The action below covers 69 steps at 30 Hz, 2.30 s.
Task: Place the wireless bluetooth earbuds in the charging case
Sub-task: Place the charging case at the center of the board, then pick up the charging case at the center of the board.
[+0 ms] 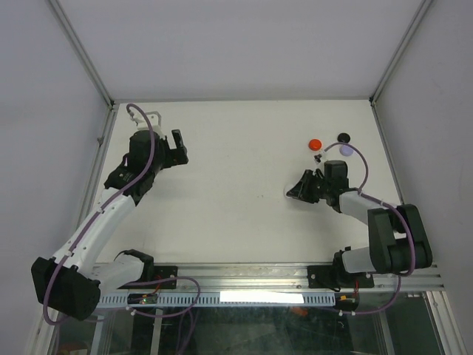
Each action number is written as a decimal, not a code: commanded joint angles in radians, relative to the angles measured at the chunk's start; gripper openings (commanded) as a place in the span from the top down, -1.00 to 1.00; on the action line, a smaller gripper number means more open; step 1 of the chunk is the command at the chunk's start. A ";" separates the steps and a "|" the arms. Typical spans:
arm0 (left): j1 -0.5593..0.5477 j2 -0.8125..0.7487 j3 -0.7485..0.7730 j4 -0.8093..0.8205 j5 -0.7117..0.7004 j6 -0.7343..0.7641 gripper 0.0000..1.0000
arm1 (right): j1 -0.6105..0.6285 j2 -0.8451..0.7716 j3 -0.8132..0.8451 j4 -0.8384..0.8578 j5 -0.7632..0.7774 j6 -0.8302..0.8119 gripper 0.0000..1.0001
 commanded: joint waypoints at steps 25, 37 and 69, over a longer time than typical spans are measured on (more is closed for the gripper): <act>0.078 -0.100 -0.042 0.048 0.029 0.014 -0.98 | -0.121 0.038 0.359 -0.300 0.362 -0.164 -0.57; 0.077 -0.099 -0.047 0.048 0.032 0.016 -0.98 | -0.117 0.297 0.641 -0.229 0.548 -0.262 -0.51; 0.089 -0.059 -0.049 0.050 0.115 0.011 -0.98 | -0.101 0.688 0.944 -0.321 0.568 -0.343 0.11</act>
